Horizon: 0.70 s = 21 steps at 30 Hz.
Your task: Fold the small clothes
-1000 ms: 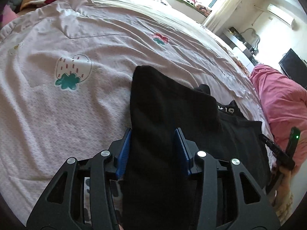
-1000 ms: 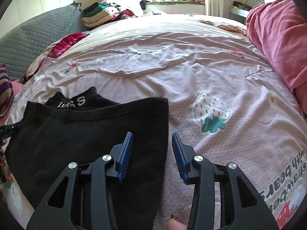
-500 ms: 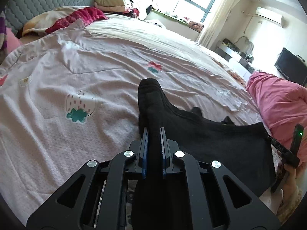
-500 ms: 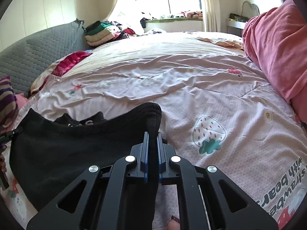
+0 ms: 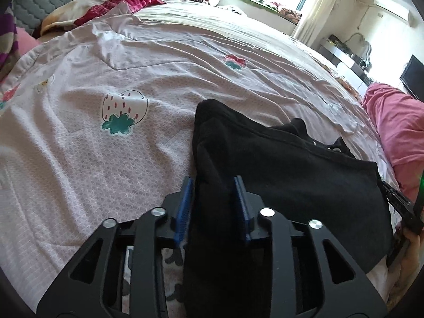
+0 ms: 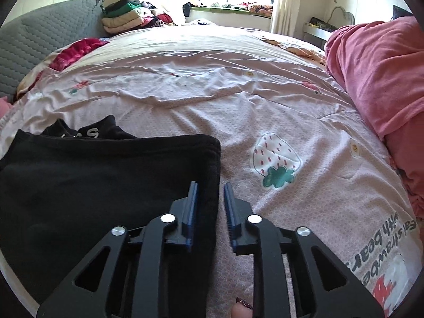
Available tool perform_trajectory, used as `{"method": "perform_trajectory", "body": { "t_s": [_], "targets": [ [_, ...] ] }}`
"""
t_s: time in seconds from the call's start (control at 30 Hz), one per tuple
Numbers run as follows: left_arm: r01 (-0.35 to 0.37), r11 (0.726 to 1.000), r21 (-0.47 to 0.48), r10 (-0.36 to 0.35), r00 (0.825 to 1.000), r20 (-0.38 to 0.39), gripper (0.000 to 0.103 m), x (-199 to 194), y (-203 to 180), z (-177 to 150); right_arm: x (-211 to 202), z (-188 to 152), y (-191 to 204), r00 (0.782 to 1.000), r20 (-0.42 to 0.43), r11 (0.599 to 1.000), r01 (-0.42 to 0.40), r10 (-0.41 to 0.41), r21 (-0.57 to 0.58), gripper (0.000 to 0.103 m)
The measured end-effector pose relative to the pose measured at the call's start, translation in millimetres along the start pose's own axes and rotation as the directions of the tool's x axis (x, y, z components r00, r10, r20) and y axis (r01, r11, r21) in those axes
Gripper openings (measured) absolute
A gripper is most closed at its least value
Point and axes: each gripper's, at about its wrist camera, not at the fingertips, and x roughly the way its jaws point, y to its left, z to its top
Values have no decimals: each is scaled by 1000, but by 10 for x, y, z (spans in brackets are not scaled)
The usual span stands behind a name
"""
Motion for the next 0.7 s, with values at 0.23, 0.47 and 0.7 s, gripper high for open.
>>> {"method": "perform_trajectory", "body": {
  "t_s": [0.23, 0.47, 0.7],
  "targets": [
    [-20, 999, 48, 21, 999, -30, 53, -27, -140, -44, -220, -37, -6, 999, 17, 997, -44, 43, 67, 58],
    [-21, 998, 58, 23, 999, -34, 67, -116, -194, -34, -575, -60, 398, 987, 68, 990, -141, 142, -20, 86],
    [-43, 998, 40, 44, 999, -11, 81, -232, -139, 49, -868, -157, 1011, 960, 78, 954, -254, 269, -162, 91]
  ]
}}
